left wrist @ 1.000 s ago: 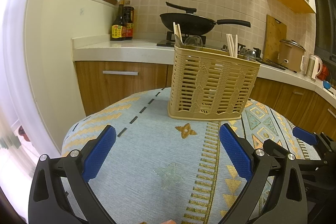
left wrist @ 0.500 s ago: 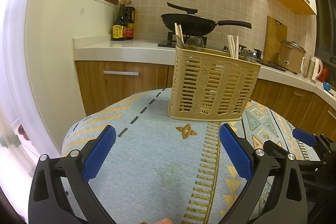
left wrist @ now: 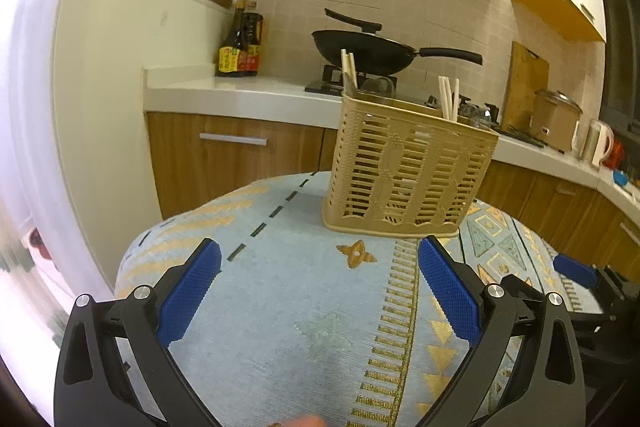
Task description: Organize utensils
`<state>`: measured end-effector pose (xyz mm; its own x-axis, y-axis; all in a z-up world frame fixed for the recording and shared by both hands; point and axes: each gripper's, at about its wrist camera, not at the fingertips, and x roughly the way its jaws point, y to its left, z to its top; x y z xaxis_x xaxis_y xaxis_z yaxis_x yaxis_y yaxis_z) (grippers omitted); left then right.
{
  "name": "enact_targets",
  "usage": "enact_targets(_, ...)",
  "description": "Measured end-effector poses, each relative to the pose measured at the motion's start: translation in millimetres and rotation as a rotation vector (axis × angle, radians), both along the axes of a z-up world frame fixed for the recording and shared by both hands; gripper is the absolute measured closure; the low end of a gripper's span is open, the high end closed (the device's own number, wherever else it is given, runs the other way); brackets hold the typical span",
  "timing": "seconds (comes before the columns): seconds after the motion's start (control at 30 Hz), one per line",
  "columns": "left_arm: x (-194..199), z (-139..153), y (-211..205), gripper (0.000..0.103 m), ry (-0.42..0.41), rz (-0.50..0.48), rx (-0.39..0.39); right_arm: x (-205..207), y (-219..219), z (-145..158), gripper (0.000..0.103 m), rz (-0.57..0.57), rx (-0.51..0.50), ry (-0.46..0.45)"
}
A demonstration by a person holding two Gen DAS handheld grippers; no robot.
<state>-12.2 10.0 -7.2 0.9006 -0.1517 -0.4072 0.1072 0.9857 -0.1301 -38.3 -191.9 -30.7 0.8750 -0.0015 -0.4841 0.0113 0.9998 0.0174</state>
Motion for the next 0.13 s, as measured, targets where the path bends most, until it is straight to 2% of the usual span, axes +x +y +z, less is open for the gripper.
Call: enact_targets(0.13, 5.3, -1.9, 3.3, 0.007, 0.028, -0.010, -0.024, -0.1, 0.5, -0.8, 0.014, -0.001, 0.001, 0.002)
